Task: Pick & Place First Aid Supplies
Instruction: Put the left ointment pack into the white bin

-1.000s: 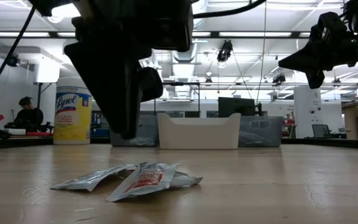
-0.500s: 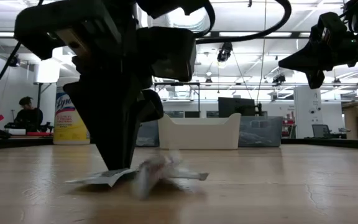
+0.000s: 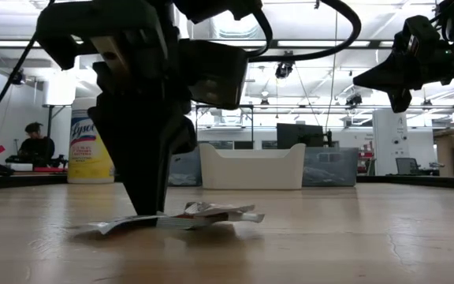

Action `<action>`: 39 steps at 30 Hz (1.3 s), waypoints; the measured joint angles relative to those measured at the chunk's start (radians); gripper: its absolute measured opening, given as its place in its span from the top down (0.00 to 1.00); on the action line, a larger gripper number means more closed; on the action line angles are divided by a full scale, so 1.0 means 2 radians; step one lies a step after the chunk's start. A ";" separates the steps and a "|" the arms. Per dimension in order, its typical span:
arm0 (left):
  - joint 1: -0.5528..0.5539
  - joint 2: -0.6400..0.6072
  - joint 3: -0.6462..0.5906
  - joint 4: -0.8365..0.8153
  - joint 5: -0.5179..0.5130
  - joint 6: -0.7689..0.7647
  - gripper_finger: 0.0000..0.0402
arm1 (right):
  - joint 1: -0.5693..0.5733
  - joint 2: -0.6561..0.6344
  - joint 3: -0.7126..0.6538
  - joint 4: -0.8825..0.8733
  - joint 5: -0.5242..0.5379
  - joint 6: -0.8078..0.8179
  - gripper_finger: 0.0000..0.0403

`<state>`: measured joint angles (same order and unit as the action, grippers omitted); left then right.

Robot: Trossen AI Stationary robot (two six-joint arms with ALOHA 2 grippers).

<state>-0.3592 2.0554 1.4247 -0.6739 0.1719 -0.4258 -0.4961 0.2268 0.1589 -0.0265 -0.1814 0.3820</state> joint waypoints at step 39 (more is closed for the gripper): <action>0.065 -0.171 -0.003 -0.082 -0.301 -0.333 1.00 | 0.000 0.003 0.000 0.001 0.000 0.002 0.98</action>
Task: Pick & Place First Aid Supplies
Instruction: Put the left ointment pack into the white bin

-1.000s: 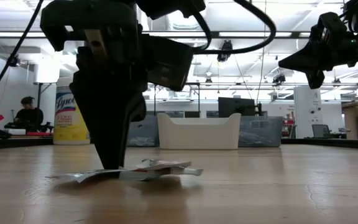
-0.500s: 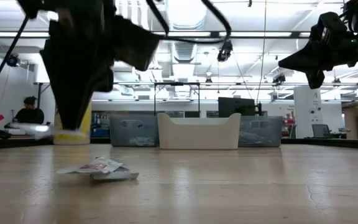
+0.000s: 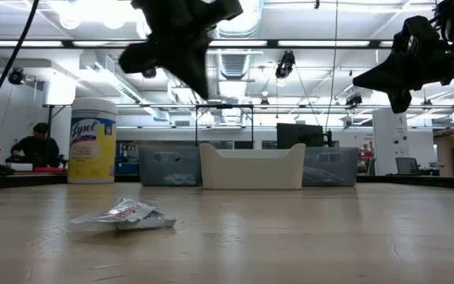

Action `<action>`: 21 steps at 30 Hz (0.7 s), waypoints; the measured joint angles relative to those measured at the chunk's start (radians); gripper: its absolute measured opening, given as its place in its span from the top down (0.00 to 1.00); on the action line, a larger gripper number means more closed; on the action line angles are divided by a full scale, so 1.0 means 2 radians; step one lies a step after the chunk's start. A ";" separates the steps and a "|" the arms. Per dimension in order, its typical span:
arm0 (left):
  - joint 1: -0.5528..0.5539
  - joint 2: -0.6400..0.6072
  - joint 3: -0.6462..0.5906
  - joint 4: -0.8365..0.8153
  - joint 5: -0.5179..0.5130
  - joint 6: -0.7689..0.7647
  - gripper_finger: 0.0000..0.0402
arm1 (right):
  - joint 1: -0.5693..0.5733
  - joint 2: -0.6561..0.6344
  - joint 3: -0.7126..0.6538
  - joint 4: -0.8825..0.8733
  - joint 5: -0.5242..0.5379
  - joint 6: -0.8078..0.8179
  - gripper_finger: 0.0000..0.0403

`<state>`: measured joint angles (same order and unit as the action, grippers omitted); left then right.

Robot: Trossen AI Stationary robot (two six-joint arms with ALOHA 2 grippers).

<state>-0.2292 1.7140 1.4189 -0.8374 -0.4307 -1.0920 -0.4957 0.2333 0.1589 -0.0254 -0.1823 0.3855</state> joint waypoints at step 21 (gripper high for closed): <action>0.133 0.120 0.132 0.097 -0.151 0.078 1.00 | 0.000 0.000 0.000 0.000 0.000 -0.002 0.98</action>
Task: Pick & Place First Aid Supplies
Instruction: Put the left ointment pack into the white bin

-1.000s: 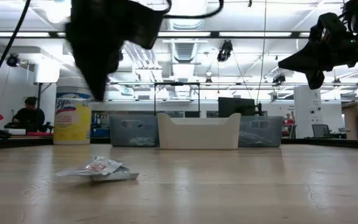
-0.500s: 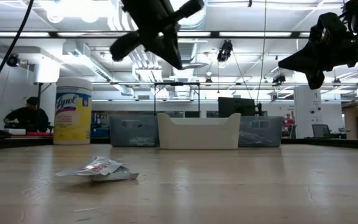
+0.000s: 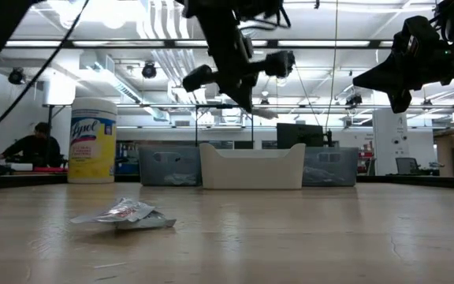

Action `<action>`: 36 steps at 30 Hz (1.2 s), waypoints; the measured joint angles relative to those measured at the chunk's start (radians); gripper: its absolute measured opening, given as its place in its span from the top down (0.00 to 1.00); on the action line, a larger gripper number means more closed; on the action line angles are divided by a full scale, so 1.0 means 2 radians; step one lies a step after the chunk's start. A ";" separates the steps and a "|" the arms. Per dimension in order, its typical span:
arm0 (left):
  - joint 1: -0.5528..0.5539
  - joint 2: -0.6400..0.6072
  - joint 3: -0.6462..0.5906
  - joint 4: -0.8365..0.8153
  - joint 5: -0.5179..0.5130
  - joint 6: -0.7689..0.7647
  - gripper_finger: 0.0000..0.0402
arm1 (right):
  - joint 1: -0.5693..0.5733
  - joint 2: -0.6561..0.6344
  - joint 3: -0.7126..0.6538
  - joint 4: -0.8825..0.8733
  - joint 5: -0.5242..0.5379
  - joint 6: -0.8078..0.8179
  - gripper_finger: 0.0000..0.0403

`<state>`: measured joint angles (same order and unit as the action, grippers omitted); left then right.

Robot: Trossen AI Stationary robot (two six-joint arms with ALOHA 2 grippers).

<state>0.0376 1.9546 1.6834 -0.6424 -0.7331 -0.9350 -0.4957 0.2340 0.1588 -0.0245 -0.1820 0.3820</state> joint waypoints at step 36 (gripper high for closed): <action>0.070 0.144 0.121 -0.133 0.137 -0.006 0.97 | 0.000 0.003 0.000 -0.002 0.000 0.000 0.98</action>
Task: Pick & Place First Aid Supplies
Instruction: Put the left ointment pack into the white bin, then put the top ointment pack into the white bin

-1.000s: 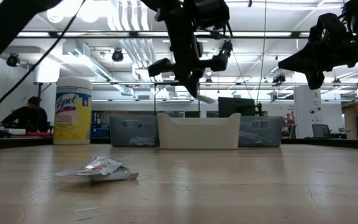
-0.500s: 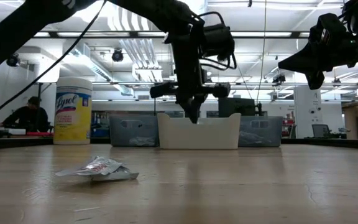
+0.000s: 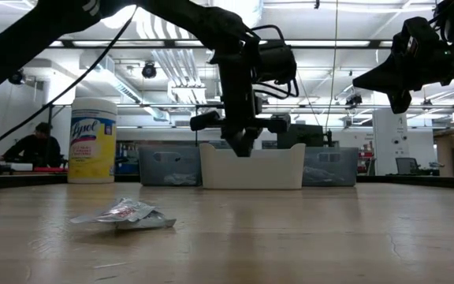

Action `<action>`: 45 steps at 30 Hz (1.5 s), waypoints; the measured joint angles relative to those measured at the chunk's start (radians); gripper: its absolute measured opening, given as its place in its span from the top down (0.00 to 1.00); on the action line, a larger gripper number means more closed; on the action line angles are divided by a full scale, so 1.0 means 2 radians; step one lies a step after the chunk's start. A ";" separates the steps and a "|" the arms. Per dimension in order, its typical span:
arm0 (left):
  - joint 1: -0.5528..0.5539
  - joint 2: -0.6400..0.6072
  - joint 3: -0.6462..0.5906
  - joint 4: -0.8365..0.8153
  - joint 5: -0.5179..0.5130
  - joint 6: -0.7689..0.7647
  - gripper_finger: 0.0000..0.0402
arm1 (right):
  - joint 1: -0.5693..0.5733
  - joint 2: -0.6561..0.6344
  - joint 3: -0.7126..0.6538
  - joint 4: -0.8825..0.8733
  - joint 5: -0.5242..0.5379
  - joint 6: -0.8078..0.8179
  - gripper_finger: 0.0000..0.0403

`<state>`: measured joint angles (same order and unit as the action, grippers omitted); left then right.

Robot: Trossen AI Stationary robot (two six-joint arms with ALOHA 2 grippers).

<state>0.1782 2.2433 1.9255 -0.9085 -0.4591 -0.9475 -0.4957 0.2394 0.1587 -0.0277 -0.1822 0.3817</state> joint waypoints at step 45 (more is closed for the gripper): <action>-0.228 -0.089 -0.102 0.001 0.343 0.226 0.79 | 0.000 0.000 0.000 -0.014 0.000 0.000 0.98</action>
<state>-0.2779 2.0644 1.7223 -0.9074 0.2272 -0.4957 -0.4957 0.2394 0.1586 -0.0566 -0.1822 0.3820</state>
